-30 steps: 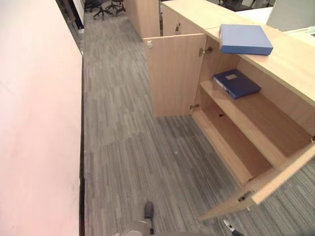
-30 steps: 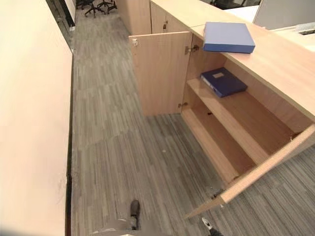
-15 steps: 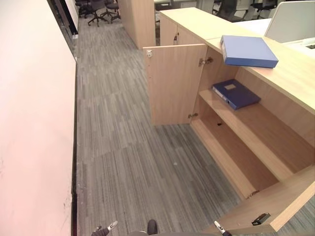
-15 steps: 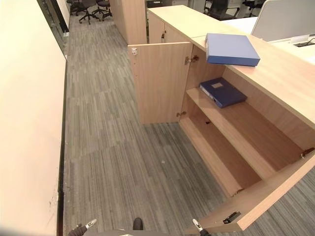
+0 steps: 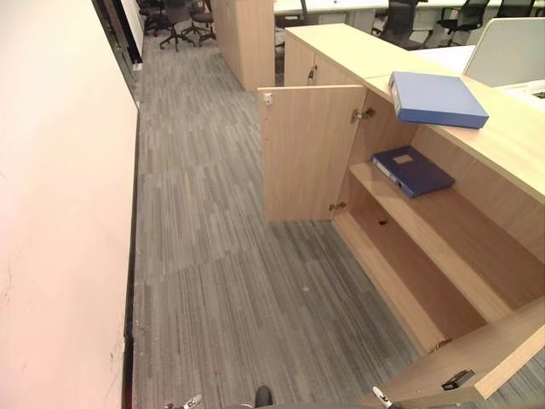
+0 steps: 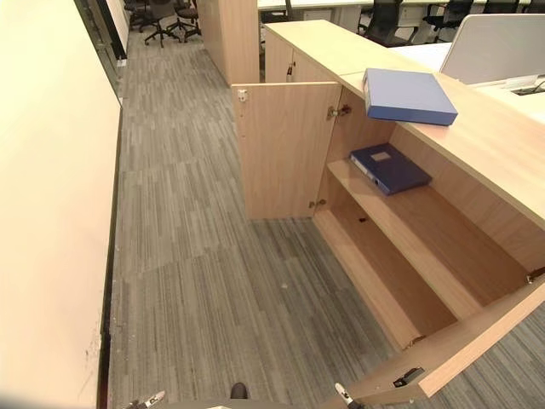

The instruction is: Put the empty folder in the office cabinet

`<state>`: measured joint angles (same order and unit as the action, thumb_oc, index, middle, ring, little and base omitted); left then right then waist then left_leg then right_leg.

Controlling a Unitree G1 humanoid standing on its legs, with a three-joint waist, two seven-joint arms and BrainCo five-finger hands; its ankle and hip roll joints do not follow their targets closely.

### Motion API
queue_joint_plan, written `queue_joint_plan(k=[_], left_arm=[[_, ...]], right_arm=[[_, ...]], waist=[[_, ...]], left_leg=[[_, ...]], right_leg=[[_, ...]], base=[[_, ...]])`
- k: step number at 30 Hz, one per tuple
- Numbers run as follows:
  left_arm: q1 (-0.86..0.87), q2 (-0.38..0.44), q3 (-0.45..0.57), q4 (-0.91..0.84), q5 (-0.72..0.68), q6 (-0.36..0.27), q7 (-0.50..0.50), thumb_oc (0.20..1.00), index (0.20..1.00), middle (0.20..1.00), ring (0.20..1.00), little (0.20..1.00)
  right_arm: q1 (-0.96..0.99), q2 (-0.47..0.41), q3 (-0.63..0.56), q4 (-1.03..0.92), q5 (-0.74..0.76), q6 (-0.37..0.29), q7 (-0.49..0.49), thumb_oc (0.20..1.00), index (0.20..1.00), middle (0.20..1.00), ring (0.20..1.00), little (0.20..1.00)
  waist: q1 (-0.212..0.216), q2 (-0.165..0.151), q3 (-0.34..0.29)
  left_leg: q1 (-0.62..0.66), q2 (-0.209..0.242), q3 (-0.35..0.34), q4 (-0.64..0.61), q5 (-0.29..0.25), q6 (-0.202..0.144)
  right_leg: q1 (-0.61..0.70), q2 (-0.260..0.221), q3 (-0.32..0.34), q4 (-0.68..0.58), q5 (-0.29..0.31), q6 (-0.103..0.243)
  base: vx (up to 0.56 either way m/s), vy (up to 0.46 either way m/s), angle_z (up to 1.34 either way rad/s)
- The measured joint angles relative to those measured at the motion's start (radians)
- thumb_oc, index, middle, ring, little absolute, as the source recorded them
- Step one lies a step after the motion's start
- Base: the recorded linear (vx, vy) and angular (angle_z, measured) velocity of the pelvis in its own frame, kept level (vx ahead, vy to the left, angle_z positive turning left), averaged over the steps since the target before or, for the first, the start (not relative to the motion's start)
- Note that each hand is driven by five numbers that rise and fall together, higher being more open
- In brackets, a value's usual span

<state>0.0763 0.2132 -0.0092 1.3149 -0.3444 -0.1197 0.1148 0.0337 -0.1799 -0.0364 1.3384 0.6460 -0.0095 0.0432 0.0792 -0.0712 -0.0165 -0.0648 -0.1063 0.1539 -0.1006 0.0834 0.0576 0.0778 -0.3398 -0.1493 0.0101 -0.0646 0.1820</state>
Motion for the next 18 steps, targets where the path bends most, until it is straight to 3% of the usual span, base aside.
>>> queue_joint_plan(k=[6,10,18], left_arm=[[0.001,0.001,0.0,0.0,0.007,0.003,0.0,1.0,1.0,1.0,1.0,1.0],[-0.001,-0.001,-0.002,-0.005,0.007,0.004,0.0,1.0,1.0,1.0,1.0,1.0],[0.008,0.001,-0.001,-0.021,0.008,0.008,0.002,1.0,1.0,1.0,1.0,1.0]], right_arm=[[0.002,-0.001,0.003,-0.002,0.0,-0.001,0.001,1.0,1.0,1.0,1.0,1.0],[0.009,-0.001,0.003,-0.002,0.0,0.0,0.001,1.0,1.0,1.0,1.0,1.0],[0.025,0.001,0.007,-0.003,0.0,0.0,0.003,1.0,1.0,1.0,1.0,1.0]], waist=[[0.014,-0.003,-0.01],[0.011,-0.004,-0.014],[0.01,-0.002,-0.007]], left_leg=[[-0.007,-0.002,0.012,0.0,0.002,-0.003],[-0.006,0.0,0.012,0.0,0.002,-0.003],[0.006,0.025,0.015,0.0,0.008,-0.017]], right_leg=[[-0.007,-0.014,-0.007,-0.02,0.002,0.01],[-0.004,-0.013,-0.008,-0.017,0.023,0.045],[0.014,0.004,-0.029,-0.038,0.023,0.051]], base=[[-0.01,-0.017,-0.05],[-0.01,-0.044,-0.02],[-0.05,-0.12,-0.02]])
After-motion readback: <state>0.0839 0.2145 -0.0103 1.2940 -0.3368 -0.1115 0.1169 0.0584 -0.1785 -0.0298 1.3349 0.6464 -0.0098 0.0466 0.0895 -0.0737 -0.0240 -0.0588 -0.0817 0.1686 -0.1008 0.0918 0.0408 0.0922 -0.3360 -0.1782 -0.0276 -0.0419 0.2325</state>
